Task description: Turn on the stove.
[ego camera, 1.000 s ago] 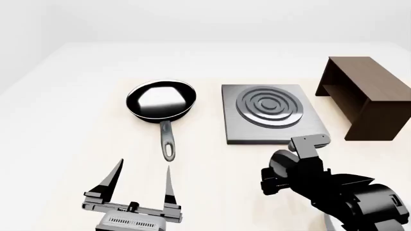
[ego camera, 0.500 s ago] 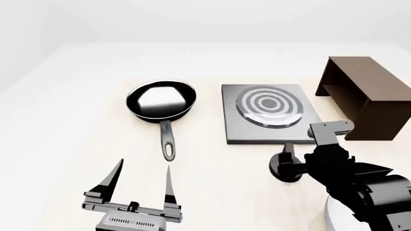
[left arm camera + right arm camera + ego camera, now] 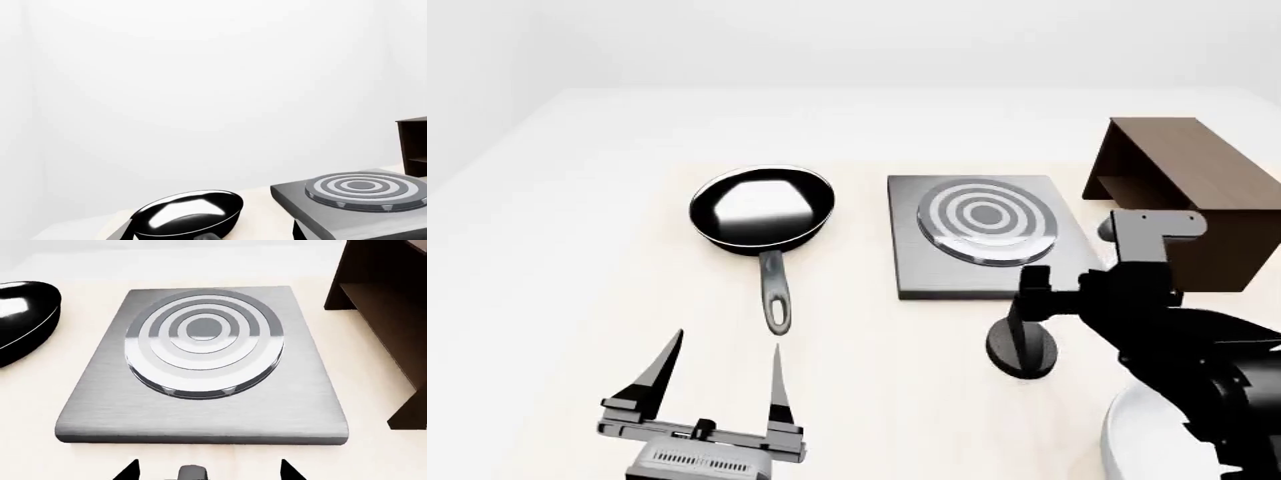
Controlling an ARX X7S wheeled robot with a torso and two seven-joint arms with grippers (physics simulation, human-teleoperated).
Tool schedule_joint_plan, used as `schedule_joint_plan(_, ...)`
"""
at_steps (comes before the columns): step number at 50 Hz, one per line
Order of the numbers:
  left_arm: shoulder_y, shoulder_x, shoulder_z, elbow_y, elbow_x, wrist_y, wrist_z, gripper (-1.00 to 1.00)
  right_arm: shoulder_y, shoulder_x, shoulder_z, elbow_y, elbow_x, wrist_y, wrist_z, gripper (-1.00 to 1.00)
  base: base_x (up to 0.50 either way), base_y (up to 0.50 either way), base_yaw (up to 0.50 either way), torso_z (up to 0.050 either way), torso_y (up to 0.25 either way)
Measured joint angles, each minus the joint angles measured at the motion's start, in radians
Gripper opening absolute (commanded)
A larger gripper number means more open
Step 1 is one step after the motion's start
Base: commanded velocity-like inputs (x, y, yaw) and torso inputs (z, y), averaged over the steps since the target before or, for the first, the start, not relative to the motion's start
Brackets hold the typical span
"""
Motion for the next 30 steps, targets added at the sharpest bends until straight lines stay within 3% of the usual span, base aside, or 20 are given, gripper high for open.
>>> schedule_joint_plan(11,0.002,-0.002,0.003,0.001,0.000,0.006,-0.004,1.00,-0.059,-0.043,0.104,-0.013,0.045,-0.165,-0.064,1.00,0.00,0.00,0.00,0.000,0.000)
schedule_joint_plan(30,0.006,-0.007,0.005,0.004,-0.002,0.015,-0.013,1.00,-0.246,-0.182,0.164,-0.015,-0.079,-0.681,-0.139,1.00,0.00,0.00,0.00,0.000,0.000)
